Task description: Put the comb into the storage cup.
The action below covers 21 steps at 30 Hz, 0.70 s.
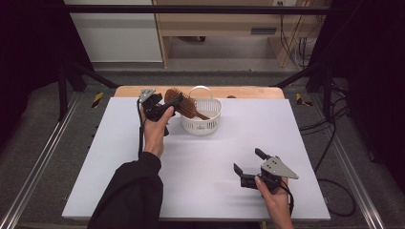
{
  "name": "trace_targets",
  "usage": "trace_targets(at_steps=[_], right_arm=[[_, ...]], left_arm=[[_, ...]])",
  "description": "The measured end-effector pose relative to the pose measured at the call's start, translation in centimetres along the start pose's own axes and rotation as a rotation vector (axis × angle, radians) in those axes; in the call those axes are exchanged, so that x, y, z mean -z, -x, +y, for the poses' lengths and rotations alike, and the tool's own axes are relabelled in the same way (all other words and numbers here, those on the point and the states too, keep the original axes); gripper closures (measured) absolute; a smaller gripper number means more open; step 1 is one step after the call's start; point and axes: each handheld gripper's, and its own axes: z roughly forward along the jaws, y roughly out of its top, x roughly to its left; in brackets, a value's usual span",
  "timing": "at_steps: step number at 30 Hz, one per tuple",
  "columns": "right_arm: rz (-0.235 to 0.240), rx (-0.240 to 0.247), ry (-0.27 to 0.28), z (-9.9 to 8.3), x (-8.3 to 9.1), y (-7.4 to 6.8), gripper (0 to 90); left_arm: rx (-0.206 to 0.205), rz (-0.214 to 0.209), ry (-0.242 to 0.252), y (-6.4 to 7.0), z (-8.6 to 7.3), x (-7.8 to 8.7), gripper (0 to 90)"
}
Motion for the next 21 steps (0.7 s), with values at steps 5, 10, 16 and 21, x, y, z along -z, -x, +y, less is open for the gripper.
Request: trace_targets(at_steps=[5,10,16,21], right_arm=[[0.005,-0.010,0.002,0.0,0.0,0.0,3.4],[0.006,-0.020,0.008,0.0,-0.1,0.1,3.4],[0.007,-0.020,0.005,-0.1,-0.1,0.1,3.2],[0.006,-0.019,0.004,-0.1,0.0,0.1,3.2]], left_arm=[[-0.049,0.007,0.006,0.2,0.1,0.4,2.3],[-0.053,0.009,0.005,0.1,0.2,0.7,2.3],[-0.093,-0.004,0.009,0.4,0.6,1.1,2.3],[-0.106,-0.009,0.015,0.5,0.9,1.6,2.3]])
